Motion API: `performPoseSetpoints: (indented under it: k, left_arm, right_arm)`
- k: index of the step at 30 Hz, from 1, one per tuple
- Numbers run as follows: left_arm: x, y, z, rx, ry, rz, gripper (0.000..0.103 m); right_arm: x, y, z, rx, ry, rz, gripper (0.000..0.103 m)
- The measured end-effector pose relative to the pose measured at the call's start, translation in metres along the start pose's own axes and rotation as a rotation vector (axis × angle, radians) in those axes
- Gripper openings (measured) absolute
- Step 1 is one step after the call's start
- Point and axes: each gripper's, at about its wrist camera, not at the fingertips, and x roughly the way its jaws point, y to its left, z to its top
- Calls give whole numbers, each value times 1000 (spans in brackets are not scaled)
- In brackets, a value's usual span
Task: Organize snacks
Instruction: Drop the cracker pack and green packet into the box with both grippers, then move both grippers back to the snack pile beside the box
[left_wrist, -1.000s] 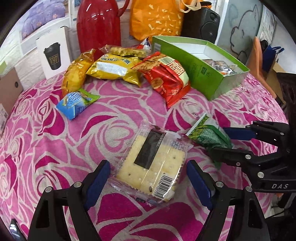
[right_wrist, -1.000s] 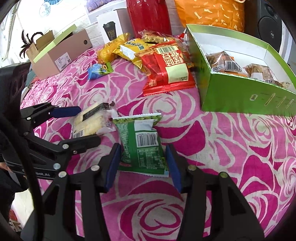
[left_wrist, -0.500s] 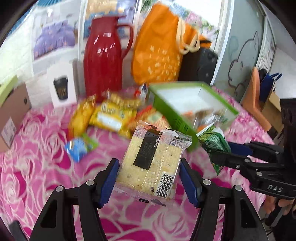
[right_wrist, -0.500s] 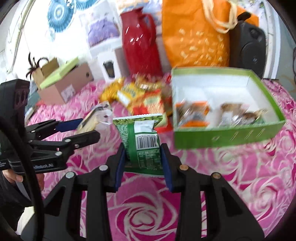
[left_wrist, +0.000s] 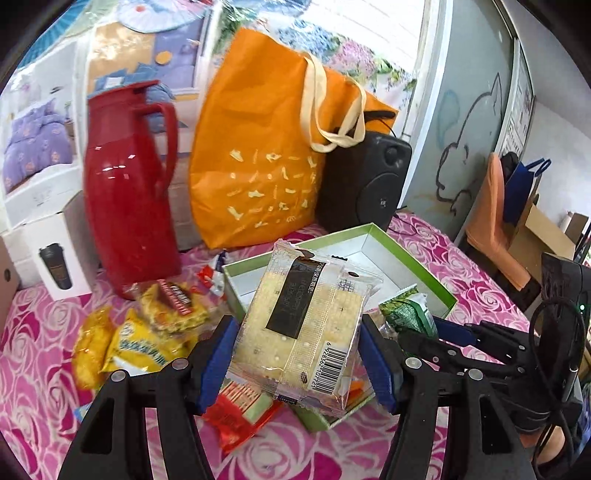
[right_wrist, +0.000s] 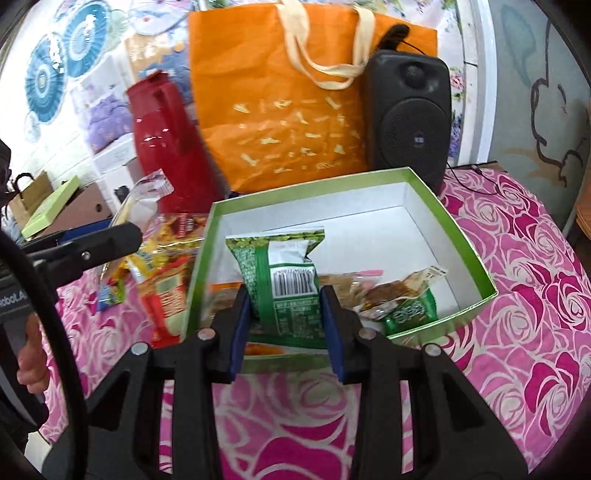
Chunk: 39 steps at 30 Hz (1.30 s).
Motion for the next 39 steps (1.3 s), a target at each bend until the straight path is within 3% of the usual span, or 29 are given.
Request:
performPoseSetpoints:
  k: [6,8,9,10,11,12,14,23,39]
  left_arm:
    - [40,-9,5,1,38,-7,67]
    - [48,-8,7,-19,30,2,71]
    - [50,-7,7,-37,27,23,86]
    - [52,-6,8,-57,25,49,92]
    - [52,-4,8,-74,18,76,98]
    - [52,-2,7,-84,5,98,101]
    - [55,-1,6,-80,10,110,101]
    - [45,5,0,-86,6,144,101]
    - [-50,12,-7,-93,-119,207,101]
  right_arm:
    - [26,-24,8,16,18,-14,39]
    - [33,-27,12,5,6,-28,39]
    - [35,-27,13,-7,-3,-41,44]
    - [38,-27,14,-26,-9,-54,50]
    - [41,-27,14,-48,-6,-61,69]
    - [45,-27,14,-73,0,-69,86]
    - [48,-24,11,-114,-5,-85,95]
    - [41,-15,7,-132,-9,-85,95]
    - [-26,45,10,-178,-97,-22,98]
